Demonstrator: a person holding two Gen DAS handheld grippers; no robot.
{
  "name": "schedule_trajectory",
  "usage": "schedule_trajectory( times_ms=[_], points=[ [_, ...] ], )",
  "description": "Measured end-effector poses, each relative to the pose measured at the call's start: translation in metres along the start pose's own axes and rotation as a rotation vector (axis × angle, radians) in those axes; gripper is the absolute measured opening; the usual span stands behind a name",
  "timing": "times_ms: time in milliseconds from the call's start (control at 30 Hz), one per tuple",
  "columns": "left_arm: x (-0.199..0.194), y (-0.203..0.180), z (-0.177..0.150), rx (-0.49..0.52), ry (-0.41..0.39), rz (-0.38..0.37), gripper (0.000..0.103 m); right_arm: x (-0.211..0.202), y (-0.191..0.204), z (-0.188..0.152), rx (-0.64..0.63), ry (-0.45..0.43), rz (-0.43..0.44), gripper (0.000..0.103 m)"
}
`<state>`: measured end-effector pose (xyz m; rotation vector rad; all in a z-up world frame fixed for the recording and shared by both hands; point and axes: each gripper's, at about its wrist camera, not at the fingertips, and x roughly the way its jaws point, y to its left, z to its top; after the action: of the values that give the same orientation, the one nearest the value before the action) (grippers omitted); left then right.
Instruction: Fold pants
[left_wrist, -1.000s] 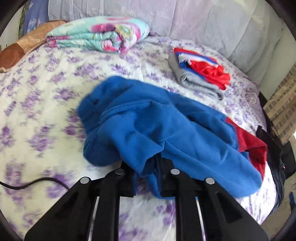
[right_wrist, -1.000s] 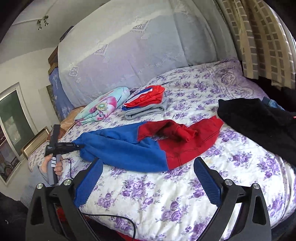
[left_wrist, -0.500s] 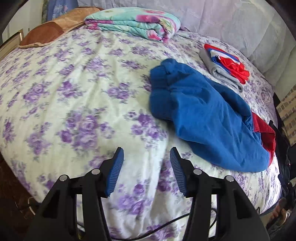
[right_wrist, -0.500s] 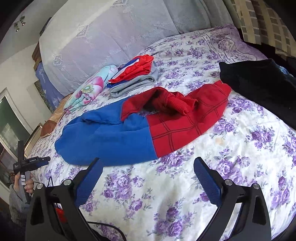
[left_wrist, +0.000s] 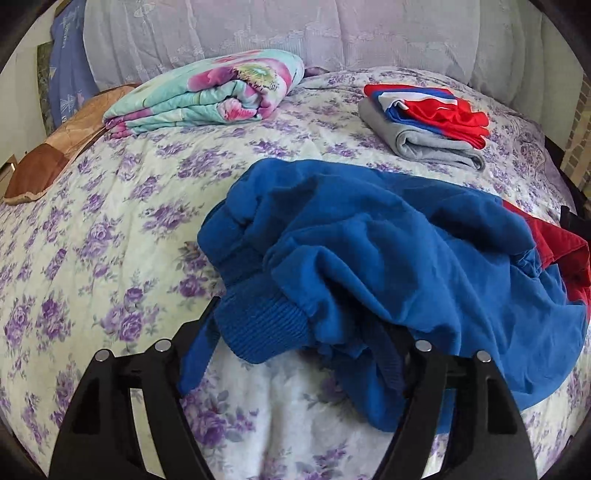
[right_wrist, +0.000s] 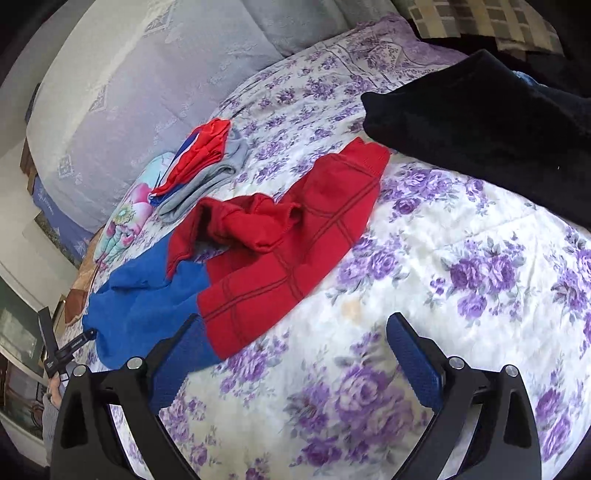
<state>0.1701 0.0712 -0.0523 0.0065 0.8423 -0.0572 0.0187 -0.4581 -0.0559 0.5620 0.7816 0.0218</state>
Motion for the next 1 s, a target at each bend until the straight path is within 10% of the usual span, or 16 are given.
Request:
schedule_trajectory(
  times_ms=[100, 200, 333, 533, 667, 1000],
  points=[
    [-0.007, 0.006, 0.009, -0.04, -0.006, -0.026, 0.07, 0.017, -0.01, 0.019, 0.034, 0.007, 0.037, 0.099],
    [-0.007, 0.02, 0.016, -0.091, 0.021, -0.051, 0.046, 0.043, -0.014, 0.035, 0.036, 0.031, 0.04, 0.089],
    [0.003, 0.033, 0.024, -0.159, 0.091, -0.09, 0.036, 0.062, -0.019, 0.049, 0.116, 0.072, 0.158, 0.008],
    [-0.042, 0.044, 0.066, -0.137, 0.071, -0.084, 0.036, -0.029, 0.021, 0.046, -0.007, -0.058, 0.219, 0.008],
    [-0.046, 0.027, 0.073, 0.018, 0.155, -0.029, 0.096, -0.028, -0.001, 0.021, 0.002, 0.0, 0.054, 0.008],
    [-0.038, 0.067, -0.031, -0.158, 0.169, -0.132, 0.089, -0.02, -0.019, 0.018, 0.071, -0.006, 0.099, 0.008]
  ],
)
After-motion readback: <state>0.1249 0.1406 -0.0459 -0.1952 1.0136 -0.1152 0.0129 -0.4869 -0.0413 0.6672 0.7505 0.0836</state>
